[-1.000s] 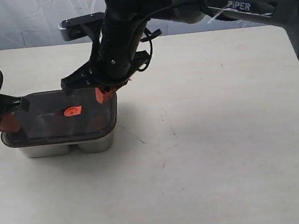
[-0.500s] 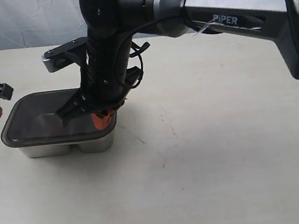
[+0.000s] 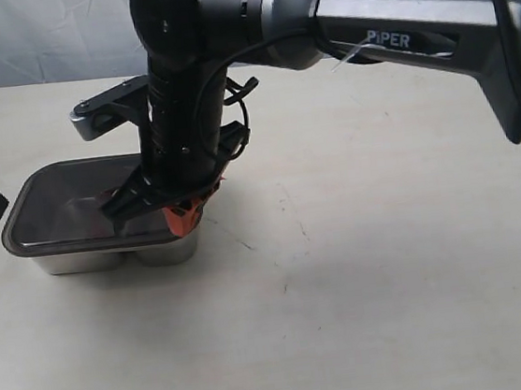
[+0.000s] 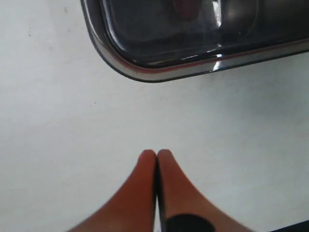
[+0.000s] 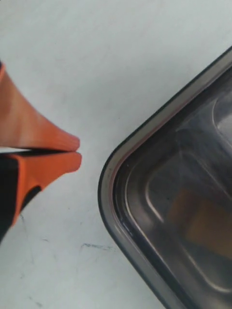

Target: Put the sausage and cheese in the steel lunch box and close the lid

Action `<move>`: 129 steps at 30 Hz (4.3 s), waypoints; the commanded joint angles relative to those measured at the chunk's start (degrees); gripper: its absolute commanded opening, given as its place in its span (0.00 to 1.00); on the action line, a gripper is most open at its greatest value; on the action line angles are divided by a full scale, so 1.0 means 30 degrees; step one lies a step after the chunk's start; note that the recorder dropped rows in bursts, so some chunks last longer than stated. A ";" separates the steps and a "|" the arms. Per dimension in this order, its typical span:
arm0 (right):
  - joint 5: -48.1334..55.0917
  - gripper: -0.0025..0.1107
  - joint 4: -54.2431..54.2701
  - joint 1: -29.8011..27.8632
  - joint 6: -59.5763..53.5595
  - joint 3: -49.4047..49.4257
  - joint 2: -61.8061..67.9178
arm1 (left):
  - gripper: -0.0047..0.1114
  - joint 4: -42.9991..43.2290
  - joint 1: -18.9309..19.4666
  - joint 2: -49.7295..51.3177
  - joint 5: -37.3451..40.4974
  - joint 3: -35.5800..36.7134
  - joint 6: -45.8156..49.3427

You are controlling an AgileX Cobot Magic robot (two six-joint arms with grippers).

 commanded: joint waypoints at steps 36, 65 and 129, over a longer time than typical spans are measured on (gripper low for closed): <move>-0.1566 0.01 -0.2120 -0.0087 0.1730 0.0018 -0.0547 | 0.04 -0.1582 -0.0035 0.1334 -0.3939 -0.1155 0.1150; -0.3228 0.01 -0.2160 -0.0087 0.1730 0.0018 0.1363 | 0.04 -0.1531 -0.0035 0.6543 -0.5722 -0.1998 0.0880; -0.2576 0.01 -0.6730 -0.2825 0.4513 0.0067 -0.4053 | 0.04 -0.0533 -0.0001 -0.3290 -0.9059 -0.2980 0.0071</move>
